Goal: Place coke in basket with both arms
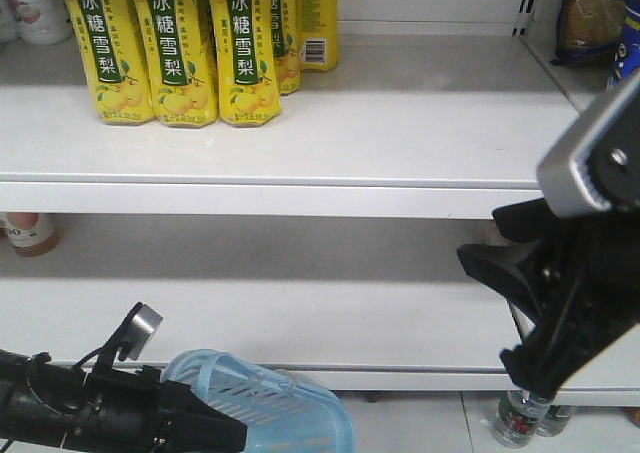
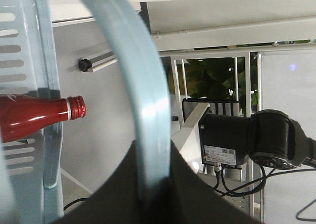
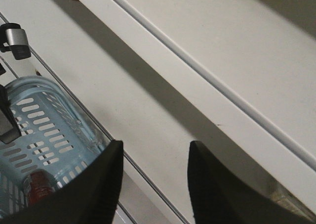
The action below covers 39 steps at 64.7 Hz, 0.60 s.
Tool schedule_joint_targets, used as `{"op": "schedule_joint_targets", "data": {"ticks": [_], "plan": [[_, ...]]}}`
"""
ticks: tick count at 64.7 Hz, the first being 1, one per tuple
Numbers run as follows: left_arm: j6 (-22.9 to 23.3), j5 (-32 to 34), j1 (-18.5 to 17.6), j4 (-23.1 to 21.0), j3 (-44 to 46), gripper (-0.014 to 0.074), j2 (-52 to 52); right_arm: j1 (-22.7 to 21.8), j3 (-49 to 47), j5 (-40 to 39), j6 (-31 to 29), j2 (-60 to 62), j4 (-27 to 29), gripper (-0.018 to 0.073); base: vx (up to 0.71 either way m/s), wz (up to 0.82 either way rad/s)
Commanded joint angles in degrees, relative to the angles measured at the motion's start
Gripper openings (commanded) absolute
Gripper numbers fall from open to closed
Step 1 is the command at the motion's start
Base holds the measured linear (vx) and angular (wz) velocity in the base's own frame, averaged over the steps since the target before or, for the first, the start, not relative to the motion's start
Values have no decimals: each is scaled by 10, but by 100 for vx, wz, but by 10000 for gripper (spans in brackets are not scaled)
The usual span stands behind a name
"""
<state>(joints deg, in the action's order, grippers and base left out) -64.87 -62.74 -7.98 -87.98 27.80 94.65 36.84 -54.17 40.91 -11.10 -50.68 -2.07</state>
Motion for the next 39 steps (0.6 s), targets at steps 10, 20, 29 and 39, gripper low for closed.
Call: {"op": "schedule_joint_targets", "data": {"ticks": [10,20,29,39], "plan": [[-1,-79,-1,-46,10,-6,-22,-3,100,-104,21,112,-21,300,0,0],[-1,-79,-1,-46,10,-6,-22,-3,135,-96,106,162,-86,300,0,0],[-1,-79,-1,-46,10,-6,-22,-3,148,-78,205,190,-199,300,0,0],[-1,-79,-1,-46,10,-6,-22,-3,150,-58,301,210,-308,300,0,0]]}}
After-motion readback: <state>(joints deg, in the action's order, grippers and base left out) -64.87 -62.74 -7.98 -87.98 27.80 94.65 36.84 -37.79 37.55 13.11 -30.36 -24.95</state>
